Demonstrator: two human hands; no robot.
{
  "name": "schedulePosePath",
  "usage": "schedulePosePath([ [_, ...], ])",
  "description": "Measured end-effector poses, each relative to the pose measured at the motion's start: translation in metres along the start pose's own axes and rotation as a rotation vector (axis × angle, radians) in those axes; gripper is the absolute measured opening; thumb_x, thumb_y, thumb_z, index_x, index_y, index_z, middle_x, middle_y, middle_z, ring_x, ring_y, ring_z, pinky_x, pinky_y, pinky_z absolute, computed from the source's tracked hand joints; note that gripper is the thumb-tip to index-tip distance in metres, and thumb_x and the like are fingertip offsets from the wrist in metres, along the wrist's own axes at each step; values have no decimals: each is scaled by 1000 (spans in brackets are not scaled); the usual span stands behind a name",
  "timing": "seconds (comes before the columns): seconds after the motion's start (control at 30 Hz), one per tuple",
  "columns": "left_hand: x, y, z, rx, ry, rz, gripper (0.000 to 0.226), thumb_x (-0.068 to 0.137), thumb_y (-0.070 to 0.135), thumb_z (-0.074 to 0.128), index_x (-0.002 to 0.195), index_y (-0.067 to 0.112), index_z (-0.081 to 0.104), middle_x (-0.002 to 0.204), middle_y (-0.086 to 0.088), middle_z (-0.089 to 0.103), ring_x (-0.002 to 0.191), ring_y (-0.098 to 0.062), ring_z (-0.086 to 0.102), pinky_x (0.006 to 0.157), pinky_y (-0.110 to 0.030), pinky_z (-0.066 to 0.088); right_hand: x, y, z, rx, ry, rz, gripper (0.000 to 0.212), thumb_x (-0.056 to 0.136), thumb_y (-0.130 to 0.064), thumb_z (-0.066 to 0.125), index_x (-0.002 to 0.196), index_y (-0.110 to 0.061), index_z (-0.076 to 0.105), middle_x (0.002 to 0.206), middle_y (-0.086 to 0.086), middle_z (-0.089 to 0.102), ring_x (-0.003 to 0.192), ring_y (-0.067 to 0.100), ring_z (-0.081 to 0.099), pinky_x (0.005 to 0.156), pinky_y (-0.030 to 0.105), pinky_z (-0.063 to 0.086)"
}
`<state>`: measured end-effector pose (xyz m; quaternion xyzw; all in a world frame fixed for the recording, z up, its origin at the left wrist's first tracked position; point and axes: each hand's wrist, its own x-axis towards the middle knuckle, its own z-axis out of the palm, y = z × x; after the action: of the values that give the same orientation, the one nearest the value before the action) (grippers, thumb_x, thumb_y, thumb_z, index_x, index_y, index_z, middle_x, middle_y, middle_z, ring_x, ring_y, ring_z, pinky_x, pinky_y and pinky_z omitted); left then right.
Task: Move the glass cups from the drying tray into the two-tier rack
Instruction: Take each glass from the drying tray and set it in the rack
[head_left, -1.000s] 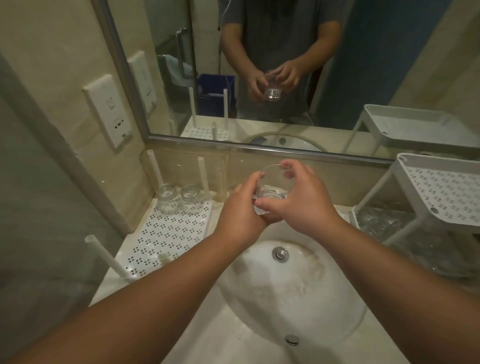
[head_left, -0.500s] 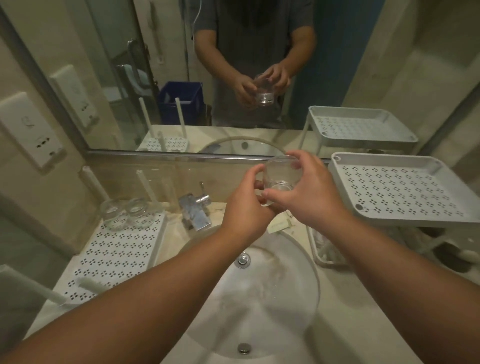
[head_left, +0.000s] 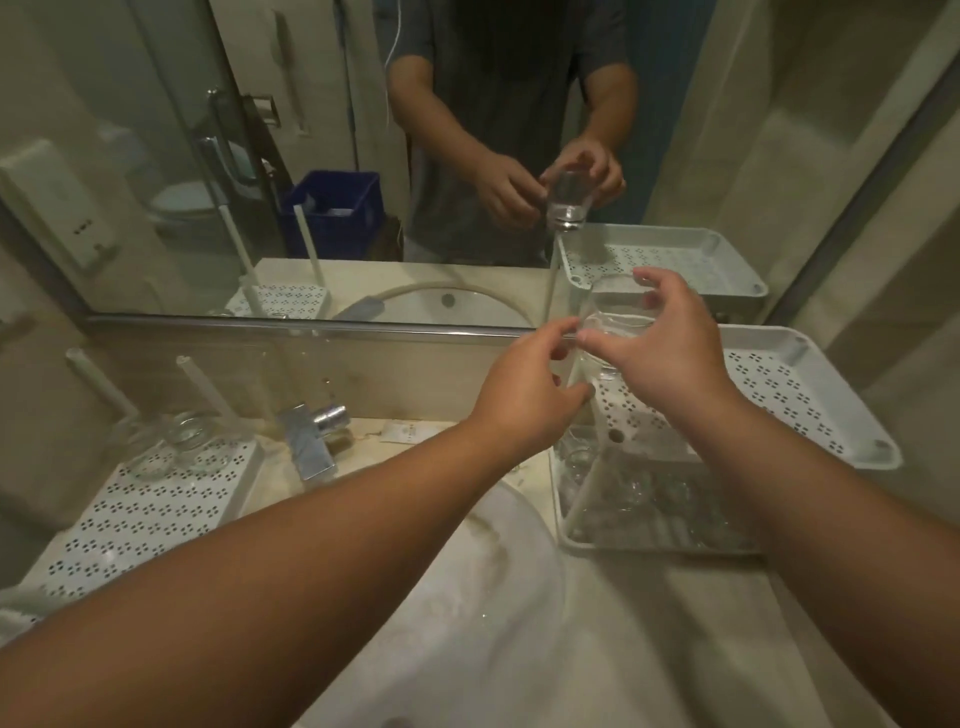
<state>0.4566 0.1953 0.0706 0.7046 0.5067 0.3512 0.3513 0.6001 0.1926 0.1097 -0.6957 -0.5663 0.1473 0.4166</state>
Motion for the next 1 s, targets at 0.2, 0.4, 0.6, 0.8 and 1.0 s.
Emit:
schedulePosePath([
  [0.2, 24, 4, 32, 122, -64, -44, 68, 90, 31, 71, 150, 37, 39, 145, -5, 43, 124, -22, 53, 103, -28, 43, 25, 38, -9, -39, -37, 19, 88, 68, -42, 87, 142, -30, 42, 144, -1, 45, 130, 16, 43, 93, 25, 33],
  [0.4, 43, -1, 51, 162, -86, -102, 65, 92, 30, 67, 151, 35, 39, 148, -2, 36, 124, -16, 52, 92, -17, 36, 45, 65, -3, -73, -88, 33, 93, 66, -45, 87, 145, -29, 40, 145, 1, 45, 133, 22, 42, 102, 35, 38],
  [0.6, 54, -5, 62, 229, -122, -141, 68, 92, 34, 64, 154, 34, 34, 157, -8, 28, 136, -21, 45, 105, -24, 35, 57, 78, 4, -93, -111, 37, 94, 67, -42, 87, 146, -27, 39, 145, 3, 46, 133, 24, 42, 101, 35, 39],
  [0.8, 59, -9, 66, 276, -152, -153, 74, 92, 38, 63, 157, 32, 27, 161, -10, 25, 142, -22, 39, 114, -32, 36, 63, 83, 11, -82, -128, 57, 97, 68, -41, 87, 149, -27, 36, 147, 4, 46, 134, 24, 43, 103, 37, 40],
  [1.0, 63, -11, 65, 296, -167, -160, 76, 93, 38, 62, 158, 31, 23, 161, -11, 25, 143, -22, 38, 114, -33, 37, 66, 81, 15, -40, -123, 61, 95, 70, -37, 87, 150, -26, 36, 147, 2, 47, 133, 23, 45, 106, 39, 43],
])
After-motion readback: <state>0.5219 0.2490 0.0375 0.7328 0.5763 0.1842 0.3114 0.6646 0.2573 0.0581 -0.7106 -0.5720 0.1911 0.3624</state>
